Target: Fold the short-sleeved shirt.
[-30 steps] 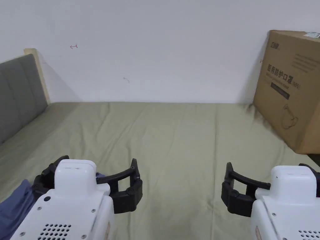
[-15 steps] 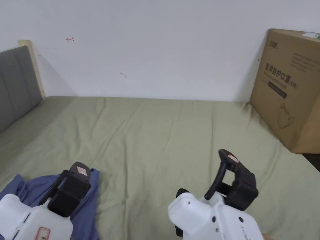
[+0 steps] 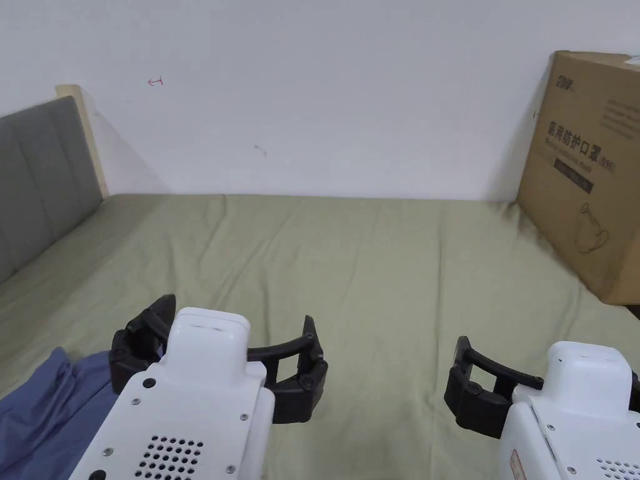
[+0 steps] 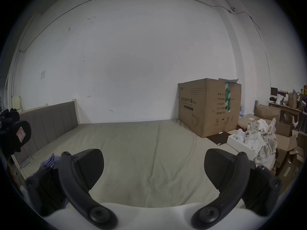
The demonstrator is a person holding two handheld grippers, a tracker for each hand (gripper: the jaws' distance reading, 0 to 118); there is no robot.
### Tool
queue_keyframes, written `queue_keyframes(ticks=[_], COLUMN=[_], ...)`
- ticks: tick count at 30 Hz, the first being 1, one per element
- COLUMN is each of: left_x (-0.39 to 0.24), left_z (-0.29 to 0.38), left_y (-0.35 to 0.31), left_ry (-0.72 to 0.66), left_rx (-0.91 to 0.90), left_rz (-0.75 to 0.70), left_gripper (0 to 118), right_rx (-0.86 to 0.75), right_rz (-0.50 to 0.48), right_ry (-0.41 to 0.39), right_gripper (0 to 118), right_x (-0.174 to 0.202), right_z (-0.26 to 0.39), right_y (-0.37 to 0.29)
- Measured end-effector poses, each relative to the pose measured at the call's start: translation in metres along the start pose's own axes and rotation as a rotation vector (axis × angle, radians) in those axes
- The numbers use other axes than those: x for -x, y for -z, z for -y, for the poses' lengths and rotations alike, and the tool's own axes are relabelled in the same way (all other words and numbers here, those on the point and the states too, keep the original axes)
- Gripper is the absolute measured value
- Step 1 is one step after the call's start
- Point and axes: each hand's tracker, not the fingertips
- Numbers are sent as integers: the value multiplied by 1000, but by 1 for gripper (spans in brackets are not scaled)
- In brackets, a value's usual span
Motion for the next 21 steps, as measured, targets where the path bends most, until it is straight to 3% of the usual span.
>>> queue_keyframes(ticks=[4,6,7,8,9,10,11,12,14,21], left_x=[7,11,10,10,10,9,11,13,16,20], left_z=[-3,-7,-6,-5,-4,-2,0,2,2,1], left_y=[0,-1,-1,0,2,4,3,2,1,2], left_ry=[-19,-29,-30,-28,-17,-15,-19,-44,-90,-90], left_rx=[6,10,8,8,14,17,21,19,32,14], left_rz=[-27,-12,-10,-11,-17,-20,-23,5,35,56], left_gripper=[117,103,85,49,25,10,8,5,0,0], right_rx=[-66,-72,-70,-64,-63,-70,-95,-109,-89,-64], right_rz=[13,26,22,14,3,7,21,69,17,8], right_ry=[-43,-63,-72,-79,-83,-87,-92,-99,-90,-76], right_gripper=[118,117,117,115,109,91,34,9,9,2], right_x=[0,2,3,6,8,11,13,14,11,17], right_z=[-12,-16,-16,-17,-17,-16,-15,-13,-15,-13], right_y=[-8,-11,-12,-13,-15,-18,-21,-17,-15,-9])
